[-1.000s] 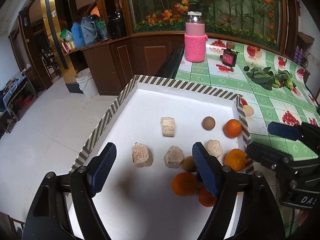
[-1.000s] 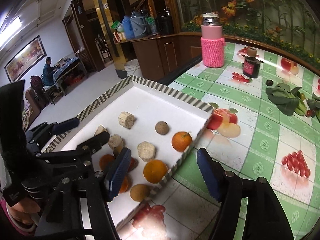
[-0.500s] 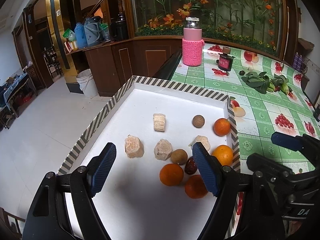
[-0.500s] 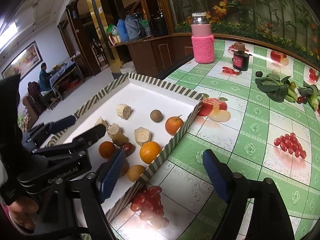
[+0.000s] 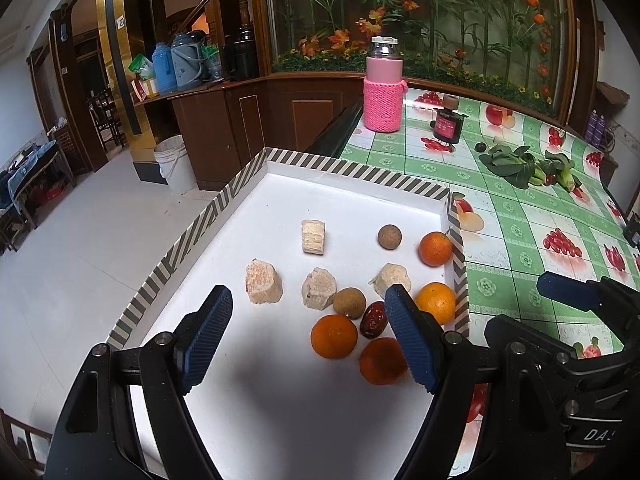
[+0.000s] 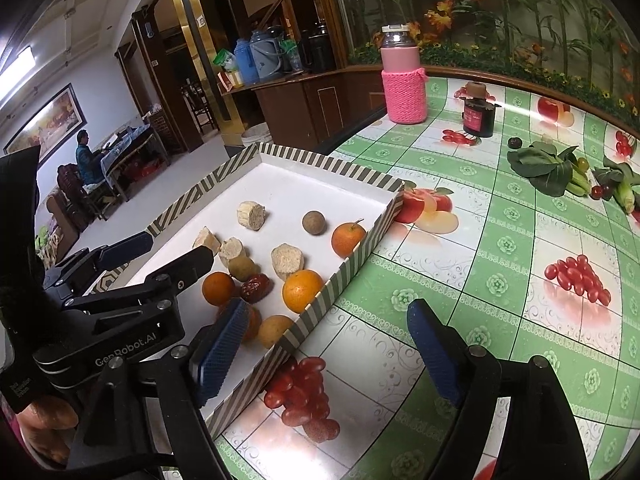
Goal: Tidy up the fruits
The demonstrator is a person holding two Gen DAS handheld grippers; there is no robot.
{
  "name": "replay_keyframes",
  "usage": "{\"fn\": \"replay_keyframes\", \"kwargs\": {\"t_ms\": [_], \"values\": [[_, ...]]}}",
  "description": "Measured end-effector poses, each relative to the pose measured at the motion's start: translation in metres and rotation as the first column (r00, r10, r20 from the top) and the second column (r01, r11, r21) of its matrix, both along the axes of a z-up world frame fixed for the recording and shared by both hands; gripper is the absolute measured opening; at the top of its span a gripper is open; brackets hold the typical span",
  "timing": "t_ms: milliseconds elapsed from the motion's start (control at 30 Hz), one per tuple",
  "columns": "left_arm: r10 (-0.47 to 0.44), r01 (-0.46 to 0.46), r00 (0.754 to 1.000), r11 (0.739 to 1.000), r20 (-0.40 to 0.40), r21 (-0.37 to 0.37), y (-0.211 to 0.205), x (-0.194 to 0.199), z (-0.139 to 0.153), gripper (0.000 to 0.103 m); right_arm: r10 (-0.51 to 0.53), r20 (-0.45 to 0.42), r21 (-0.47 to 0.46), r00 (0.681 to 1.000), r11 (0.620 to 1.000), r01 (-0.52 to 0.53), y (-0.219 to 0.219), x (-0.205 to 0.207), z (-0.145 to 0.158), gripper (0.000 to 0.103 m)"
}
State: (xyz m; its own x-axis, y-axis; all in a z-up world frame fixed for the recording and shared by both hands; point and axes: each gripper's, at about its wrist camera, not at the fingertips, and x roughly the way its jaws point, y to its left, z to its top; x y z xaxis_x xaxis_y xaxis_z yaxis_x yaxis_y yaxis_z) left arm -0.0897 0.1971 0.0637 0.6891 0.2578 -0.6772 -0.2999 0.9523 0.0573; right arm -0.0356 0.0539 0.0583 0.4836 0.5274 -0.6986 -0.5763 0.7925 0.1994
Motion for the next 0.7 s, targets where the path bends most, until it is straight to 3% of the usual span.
{"fn": "replay_keyframes", "kwargs": {"t_ms": [433, 700], "values": [[-0.013, 0.013, 1.000, 1.000, -0.005, 0.007, -0.010, -0.002, -0.004, 0.079, 0.000, -0.012, -0.005, 1.000, 1.000, 0.000, -0.001, 0.001, -0.003, 0.083], [-0.073, 0.073, 0.997, 0.997, 0.002, 0.021, -0.035, 0.002, 0.007, 0.079, -0.042, -0.013, 0.015, 0.999, 0.999, 0.043, -0.028, 0.007, 0.004, 0.083]]}}
